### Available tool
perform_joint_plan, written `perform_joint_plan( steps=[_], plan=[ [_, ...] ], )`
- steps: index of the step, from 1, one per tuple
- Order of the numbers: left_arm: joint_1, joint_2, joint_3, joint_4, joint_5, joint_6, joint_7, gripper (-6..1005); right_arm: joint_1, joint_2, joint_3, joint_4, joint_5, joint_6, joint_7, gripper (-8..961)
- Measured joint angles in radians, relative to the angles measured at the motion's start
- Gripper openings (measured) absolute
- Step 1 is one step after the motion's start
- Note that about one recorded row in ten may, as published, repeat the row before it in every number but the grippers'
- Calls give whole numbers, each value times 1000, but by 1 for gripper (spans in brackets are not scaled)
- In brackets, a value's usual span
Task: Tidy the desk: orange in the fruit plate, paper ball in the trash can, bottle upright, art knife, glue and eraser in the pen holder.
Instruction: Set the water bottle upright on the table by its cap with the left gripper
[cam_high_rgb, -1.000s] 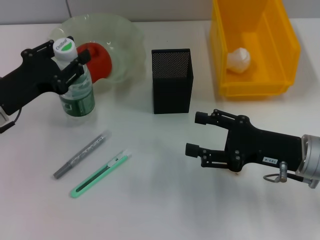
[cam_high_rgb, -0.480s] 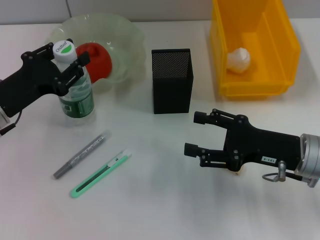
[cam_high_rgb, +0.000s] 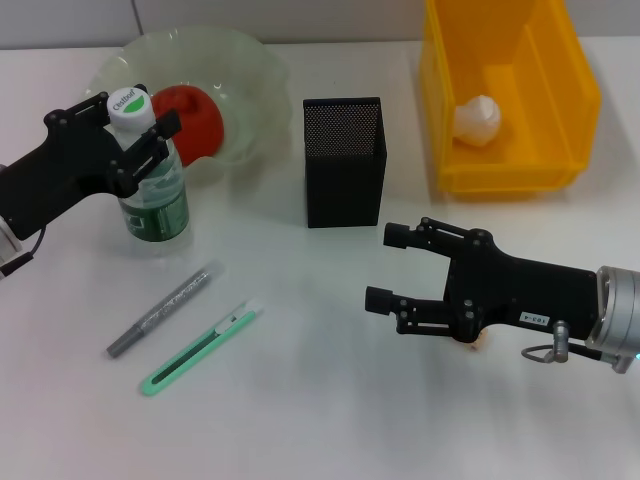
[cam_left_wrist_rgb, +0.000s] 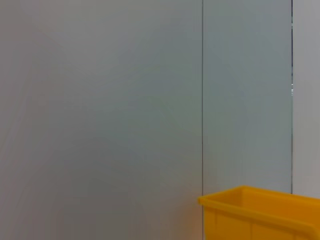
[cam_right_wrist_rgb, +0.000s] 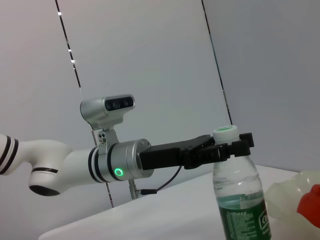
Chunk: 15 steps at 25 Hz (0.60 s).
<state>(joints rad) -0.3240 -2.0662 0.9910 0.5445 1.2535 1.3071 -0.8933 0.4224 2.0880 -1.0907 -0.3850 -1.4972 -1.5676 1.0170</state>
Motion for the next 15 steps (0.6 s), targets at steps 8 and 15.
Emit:
perform_joint_plan(
  steps=[8, 15],
  plan=[
    [-7, 1, 3, 0, 2, -5, 1, 518, 11, 1, -2, 0, -7, 1, 0, 847],
    [-8, 1, 0, 0, 3, -6, 1, 535, 13, 0, -3, 0, -8, 5, 0, 847]
  ],
)
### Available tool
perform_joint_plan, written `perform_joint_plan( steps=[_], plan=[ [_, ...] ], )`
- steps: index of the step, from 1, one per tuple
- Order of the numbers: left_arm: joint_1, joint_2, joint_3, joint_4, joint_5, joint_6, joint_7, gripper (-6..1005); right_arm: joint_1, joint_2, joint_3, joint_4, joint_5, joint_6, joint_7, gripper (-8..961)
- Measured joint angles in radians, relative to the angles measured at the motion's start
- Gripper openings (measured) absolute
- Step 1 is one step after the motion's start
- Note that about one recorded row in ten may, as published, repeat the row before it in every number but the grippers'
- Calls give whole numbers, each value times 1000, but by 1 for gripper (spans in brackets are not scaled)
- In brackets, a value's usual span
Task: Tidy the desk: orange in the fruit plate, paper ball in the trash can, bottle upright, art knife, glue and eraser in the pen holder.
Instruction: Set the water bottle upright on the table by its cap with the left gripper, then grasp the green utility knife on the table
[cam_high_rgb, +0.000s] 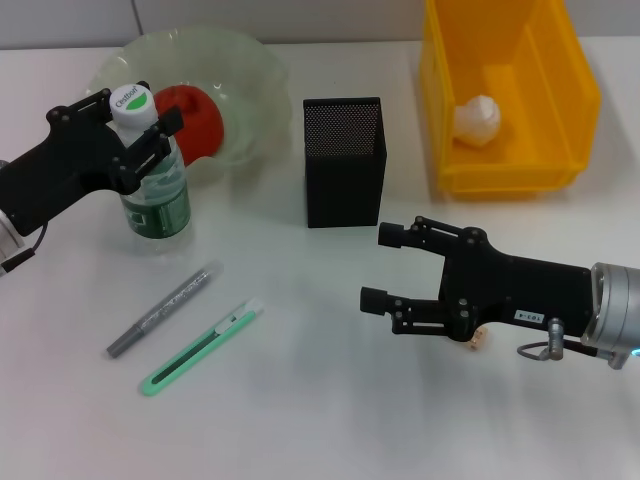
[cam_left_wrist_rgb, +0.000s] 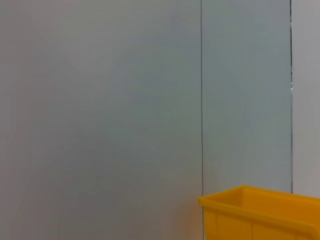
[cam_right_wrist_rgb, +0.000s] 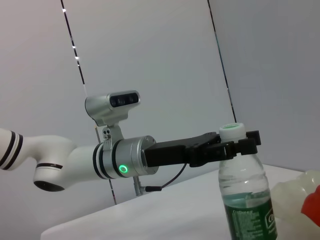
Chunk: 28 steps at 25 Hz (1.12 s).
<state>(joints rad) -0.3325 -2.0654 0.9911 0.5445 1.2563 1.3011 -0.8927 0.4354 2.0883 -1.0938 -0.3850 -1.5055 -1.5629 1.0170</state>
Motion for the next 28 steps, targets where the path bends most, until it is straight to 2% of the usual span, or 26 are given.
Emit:
perform_joint_plan(
  steps=[21, 28],
  plan=[
    [0, -2, 9, 0, -1, -10, 12, 579, 0, -1, 0, 0, -1, 3, 0, 846],
    [3, -1, 1, 10, -33, 43, 5, 586, 0, -1, 0, -1, -1, 3, 0, 846]
  ],
)
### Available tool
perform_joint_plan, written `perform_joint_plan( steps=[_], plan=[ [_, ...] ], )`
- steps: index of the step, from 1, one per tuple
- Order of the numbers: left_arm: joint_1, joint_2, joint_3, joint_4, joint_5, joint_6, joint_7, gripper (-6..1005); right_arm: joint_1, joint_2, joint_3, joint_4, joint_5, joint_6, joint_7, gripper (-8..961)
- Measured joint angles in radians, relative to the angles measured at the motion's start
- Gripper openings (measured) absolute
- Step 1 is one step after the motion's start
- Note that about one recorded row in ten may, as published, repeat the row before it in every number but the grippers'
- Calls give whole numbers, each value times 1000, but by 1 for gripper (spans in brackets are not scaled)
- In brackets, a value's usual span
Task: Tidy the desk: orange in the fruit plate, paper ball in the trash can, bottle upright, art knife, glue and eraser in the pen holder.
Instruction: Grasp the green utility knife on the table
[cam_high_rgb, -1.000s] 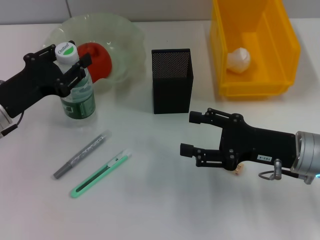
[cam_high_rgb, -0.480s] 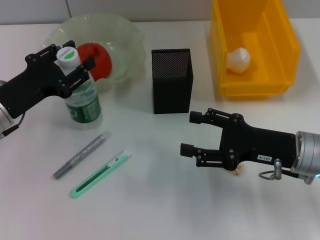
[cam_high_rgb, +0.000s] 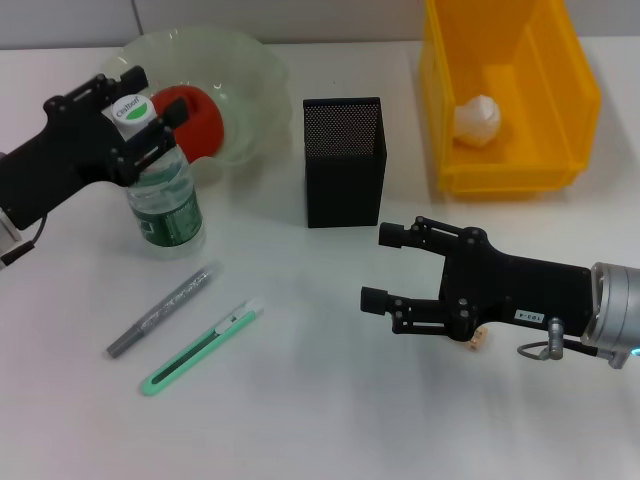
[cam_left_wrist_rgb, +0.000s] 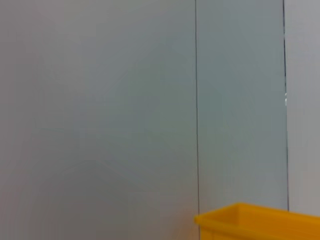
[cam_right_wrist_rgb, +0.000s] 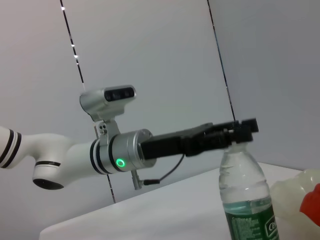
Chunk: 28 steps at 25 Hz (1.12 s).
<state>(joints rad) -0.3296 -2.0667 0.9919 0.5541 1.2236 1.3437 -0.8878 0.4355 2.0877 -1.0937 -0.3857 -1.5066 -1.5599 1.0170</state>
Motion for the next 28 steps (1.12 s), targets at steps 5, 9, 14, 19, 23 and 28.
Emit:
perform_joint_plan(
  steps=[5, 9, 14, 19, 23, 28],
  plan=[
    [6, 2, -2, 1, -51, 53, -1, 684, 0, 0, 0, -1, 0, 0, 0, 846],
    [8, 2, -5, 3, -66, 88, 1, 763, 0, 0, 0, -2, 0, 0, 0, 847],
    [7, 2, -7, 9, -69, 181, 1, 791, 0, 0, 0, -2, 2, 0, 0, 847],
    [-5, 2, 6, 23, -63, 313, -27, 789, 0, 0, 0, 0, 4, 0, 0, 847],
    [-11, 4, 23, 58, -24, 370, -101, 787, -7, -2, 0, -3, 4, -4, -1, 847],
    [-19, 6, 25, 129, 120, 393, -253, 785, -15, -6, 1, -10, 2, -13, -17, 847]
  ],
)
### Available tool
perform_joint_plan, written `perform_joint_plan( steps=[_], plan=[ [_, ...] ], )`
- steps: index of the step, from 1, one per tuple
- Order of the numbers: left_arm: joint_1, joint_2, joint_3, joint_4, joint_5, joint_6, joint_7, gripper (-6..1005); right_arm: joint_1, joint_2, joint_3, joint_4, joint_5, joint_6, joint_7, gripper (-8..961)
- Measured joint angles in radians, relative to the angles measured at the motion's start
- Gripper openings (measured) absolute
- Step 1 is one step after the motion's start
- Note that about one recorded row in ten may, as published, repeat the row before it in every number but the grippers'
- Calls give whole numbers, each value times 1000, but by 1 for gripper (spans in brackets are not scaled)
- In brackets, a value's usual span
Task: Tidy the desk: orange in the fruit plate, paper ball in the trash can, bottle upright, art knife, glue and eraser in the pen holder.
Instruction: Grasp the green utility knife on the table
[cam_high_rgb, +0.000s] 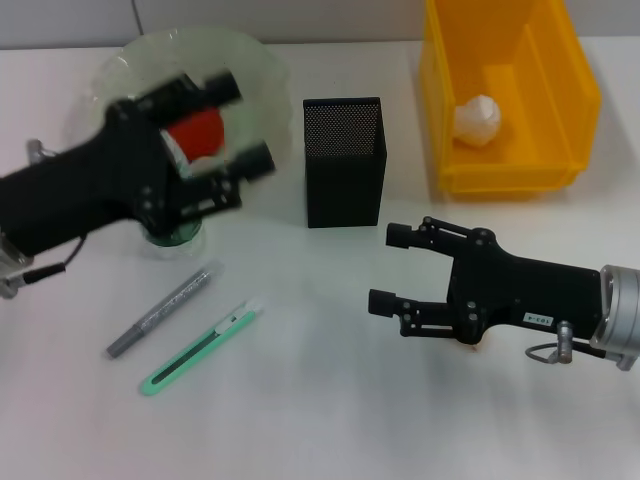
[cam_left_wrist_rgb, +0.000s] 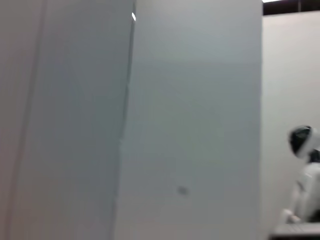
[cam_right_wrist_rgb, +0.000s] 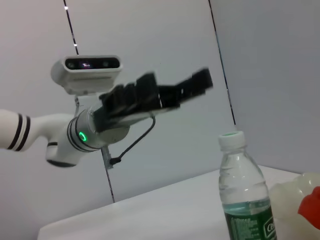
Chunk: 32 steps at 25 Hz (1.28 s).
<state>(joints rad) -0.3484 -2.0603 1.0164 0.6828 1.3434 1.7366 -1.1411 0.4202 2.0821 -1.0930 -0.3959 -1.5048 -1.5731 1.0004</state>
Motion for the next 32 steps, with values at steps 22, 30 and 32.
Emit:
perform_joint_plan(
  steps=[22, 30, 32],
  plan=[
    [-135, -2, -15, 20, 497, -12, -258, 783, -65, -1, 14, -12, -2, -84, -117, 848],
    [-128, -6, 6, -11, 511, -20, -188, 783, -95, -3, 23, -15, -1, -113, -117, 848],
    [-128, -6, 7, -20, 517, -18, -178, 783, -100, -3, 26, -15, -3, -113, -117, 848]
  ],
)
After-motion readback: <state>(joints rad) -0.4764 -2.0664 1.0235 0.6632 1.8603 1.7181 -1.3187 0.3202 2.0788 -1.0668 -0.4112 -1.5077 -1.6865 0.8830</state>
